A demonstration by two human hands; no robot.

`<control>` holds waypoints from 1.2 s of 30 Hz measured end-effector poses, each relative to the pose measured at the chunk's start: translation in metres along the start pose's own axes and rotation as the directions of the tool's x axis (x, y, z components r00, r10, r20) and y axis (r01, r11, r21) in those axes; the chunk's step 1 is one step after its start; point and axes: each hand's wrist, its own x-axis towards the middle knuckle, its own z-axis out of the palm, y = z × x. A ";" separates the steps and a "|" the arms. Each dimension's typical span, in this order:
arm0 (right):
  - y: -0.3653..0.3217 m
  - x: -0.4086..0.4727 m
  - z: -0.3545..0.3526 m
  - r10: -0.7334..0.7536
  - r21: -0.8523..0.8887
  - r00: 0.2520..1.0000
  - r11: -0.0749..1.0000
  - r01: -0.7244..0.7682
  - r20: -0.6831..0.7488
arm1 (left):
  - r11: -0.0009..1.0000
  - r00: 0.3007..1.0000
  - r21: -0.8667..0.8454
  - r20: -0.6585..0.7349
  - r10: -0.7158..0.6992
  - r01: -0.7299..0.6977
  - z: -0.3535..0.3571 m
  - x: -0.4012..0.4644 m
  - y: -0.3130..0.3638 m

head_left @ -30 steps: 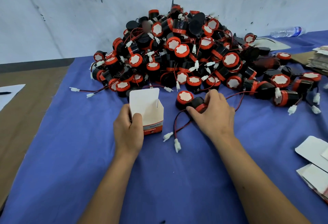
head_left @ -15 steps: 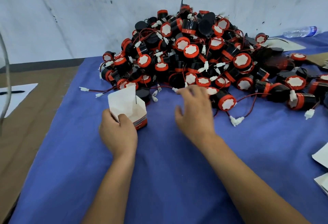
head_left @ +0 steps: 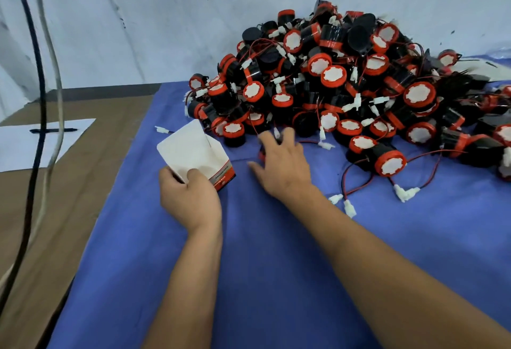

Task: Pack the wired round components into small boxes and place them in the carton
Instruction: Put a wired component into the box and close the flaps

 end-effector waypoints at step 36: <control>0.056 -0.087 -0.089 -0.118 0.978 0.988 0.197 -0.071 0.095 | 0.832 0.654 0.223 0.728 0.204 -0.507 0.011 -0.052 0.007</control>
